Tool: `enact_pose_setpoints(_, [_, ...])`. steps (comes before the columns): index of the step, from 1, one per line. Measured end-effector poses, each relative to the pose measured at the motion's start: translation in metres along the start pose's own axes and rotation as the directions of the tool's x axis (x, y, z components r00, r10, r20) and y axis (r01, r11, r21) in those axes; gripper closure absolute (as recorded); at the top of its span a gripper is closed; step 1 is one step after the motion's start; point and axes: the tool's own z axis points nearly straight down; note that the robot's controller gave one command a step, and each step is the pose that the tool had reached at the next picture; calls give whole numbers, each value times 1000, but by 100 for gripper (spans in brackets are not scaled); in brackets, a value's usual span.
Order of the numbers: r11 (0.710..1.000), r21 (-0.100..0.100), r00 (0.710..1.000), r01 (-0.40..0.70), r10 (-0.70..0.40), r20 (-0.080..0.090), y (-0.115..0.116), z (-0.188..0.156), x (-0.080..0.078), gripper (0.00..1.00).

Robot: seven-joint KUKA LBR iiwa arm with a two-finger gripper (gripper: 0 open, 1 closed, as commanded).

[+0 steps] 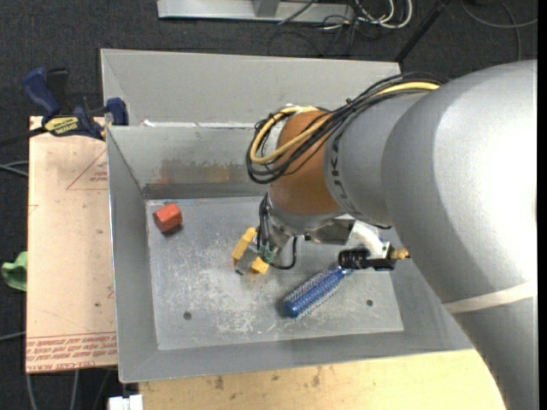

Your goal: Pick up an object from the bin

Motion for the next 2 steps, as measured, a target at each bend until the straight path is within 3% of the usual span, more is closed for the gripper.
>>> enact_pose_setpoints(1, [1000,-3,1000,4,-4,3,1,-41,-1,100])
enact_pose_setpoints(2, [1000,0,1000,6,-6,1,1,-40,-1,100])
